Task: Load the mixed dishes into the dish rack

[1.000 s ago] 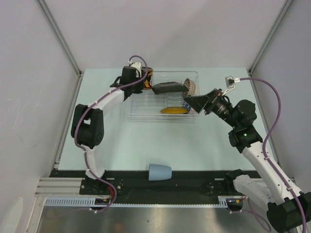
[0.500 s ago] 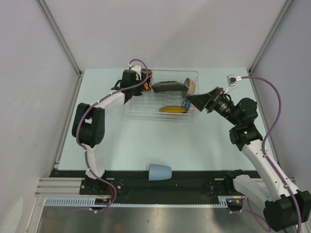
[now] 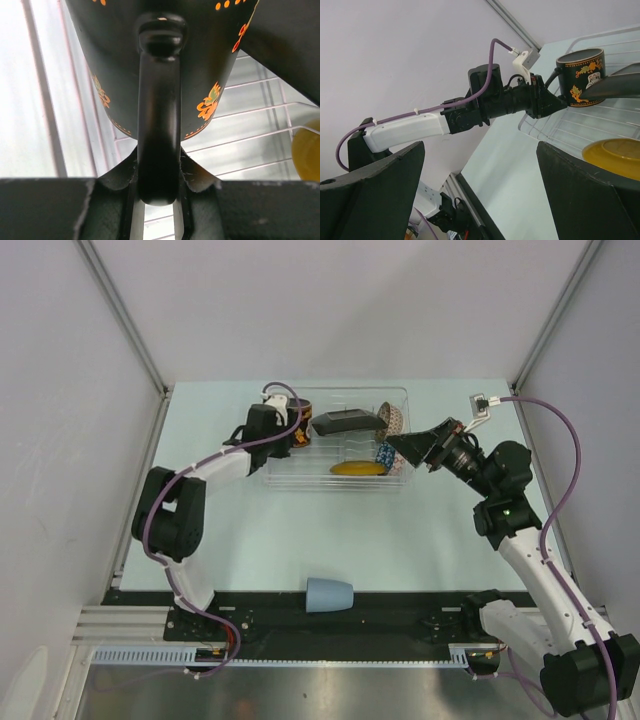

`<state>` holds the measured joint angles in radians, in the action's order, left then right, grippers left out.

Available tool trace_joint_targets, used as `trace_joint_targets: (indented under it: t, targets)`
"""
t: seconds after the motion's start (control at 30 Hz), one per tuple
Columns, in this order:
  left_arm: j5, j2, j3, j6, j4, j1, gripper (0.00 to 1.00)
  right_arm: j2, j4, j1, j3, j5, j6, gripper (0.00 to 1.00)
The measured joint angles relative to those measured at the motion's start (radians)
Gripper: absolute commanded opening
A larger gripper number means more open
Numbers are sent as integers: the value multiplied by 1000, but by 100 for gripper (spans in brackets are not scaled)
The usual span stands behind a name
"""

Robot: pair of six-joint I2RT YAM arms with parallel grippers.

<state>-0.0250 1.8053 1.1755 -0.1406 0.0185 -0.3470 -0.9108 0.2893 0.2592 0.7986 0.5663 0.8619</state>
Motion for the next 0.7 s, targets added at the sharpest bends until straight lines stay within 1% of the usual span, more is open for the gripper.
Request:
trace_joint_targets:
  t: [0.1,0.13,0.2,0.23,0.3,0.33,0.43,0.6,0.7]
  targets:
    - [8,-3,-5,-10,-1,-10,37,-1,-1,0,0,0,0,100]
    - [15,-3,-5,-13,8,-14,49,-1,-2,0,0,0,1,100]
    - [39,-3,-19,-7,34,-30,62,-1,-3,0,0,0,1,100]
    - [56,-3,-30,-11,49,-45,75,-2,-6,-2,0,1,2,100]
    - [79,-3,-49,-12,81,-74,80,-3,-11,-4,0,1,1,100]
    - [74,-2,-53,-13,82,-85,84,-3,-15,-6,0,3,1,100]
    - [82,-2,-54,-15,109,-95,91,-4,-23,-14,0,5,0,100]
    - [93,-7,-56,-16,112,-97,97,-14,-26,-19,0,7,0,100]
    - [94,-24,-56,-14,129,-97,99,-15,-31,-19,0,7,0,100]
